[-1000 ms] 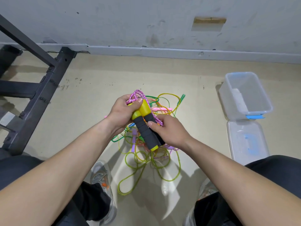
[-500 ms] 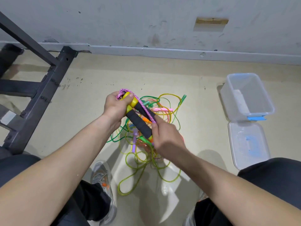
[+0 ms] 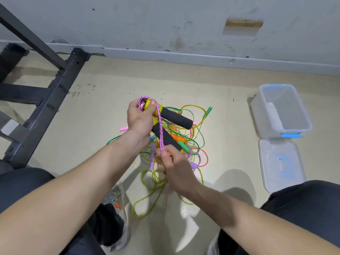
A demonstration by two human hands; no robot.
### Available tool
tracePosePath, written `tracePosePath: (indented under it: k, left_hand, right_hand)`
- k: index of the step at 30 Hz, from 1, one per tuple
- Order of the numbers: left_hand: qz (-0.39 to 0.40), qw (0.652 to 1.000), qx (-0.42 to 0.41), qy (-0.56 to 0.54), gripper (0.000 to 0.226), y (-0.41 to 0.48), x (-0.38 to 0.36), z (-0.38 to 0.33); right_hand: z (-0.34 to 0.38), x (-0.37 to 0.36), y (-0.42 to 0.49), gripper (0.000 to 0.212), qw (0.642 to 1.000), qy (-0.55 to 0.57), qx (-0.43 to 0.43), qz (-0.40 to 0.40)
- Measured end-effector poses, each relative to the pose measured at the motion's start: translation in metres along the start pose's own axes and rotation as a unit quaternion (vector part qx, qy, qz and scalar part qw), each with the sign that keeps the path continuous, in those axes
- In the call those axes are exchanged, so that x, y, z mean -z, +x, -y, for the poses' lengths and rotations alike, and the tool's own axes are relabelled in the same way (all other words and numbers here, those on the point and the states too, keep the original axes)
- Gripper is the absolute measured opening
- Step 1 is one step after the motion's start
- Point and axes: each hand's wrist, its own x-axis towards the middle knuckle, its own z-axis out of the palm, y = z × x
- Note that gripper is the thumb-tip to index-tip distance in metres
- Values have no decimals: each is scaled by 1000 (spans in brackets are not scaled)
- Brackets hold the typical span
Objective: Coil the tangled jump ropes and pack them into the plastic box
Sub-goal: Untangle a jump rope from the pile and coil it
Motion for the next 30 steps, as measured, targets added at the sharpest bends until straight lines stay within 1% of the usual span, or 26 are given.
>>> tracePosePath:
  k: [3, 4, 5, 6, 8, 10, 11, 13, 15, 17, 18, 21, 23, 24, 26, 27, 28, 29, 30]
  left_hand:
    - [21, 997, 39, -63, 13, -1, 3, -13]
    - [35, 994, 62, -88, 12, -3, 4, -20]
    - [60, 988, 90, -111, 14, -5, 7, -26]
    - [102, 980, 116, -125, 16, -8, 9, -33]
    - [239, 955, 143, -102, 19, -14, 15, -43]
    - [379, 914, 137, -46, 19, -22, 22, -46]
    - [432, 893, 125, -14, 19, -26, 24, -45]
    - [494, 862, 90, 66, 15, -32, 24, -40]
    - [497, 855, 58, 137, 5, -35, 23, -35]
    - [482, 860, 48, 161, 6, -36, 22, -32]
    - [478, 863, 45, 158, 7, -37, 21, -33]
    - [478, 862, 25, 168, 9, -39, 22, -34]
    - [479, 858, 13, 185, 6, -38, 23, -33]
    - [480, 857, 15, 188, 7, -38, 24, -32]
    - [486, 850, 27, 201, 15, -39, 24, -28]
    - [491, 845, 29, 211, 16, -40, 24, -26]
    - [499, 839, 25, 218, 13, -42, 23, -23]
    - [506, 832, 18, 227, 10, -43, 23, -20]
    - [510, 825, 5, 243, 10, -43, 23, -18]
  right_hand:
    - [-10, 12, 8, 46, 997, -6, -54, 55]
    - [-10, 16, 9, 51, 994, -3, -70, 81]
    - [-8, 21, 10, 51, 991, 1, -81, 110]
    - [-6, 29, 12, 44, 986, 8, -88, 139]
    - [-1, 51, 22, 26, 982, 8, -81, 169]
    - [7, 78, 34, 22, 984, 0, -73, 163]
    - [10, 88, 39, 21, 985, -5, -73, 156]
    - [15, 98, 45, 24, 986, -20, -71, 152]
    - [19, 98, 45, 19, 984, -16, -80, 157]
    - [24, 96, 45, 15, 985, -19, -81, 150]
    - [25, 96, 45, 19, 985, -24, -78, 150]
    - [28, 98, 45, 40, 985, -23, -81, 154]
    - [33, 101, 44, 39, 983, -36, -73, 167]
    - [36, 102, 44, 33, 981, -69, -56, 171]
    - [40, 108, 45, 16, 969, -188, -12, 159]
    - [41, 110, 46, 15, 953, -264, 9, 147]
    - [41, 111, 47, 20, 932, -336, 21, 136]
    - [42, 111, 47, 24, 916, -378, 23, 136]
    - [42, 111, 47, 24, 910, -388, 19, 144]
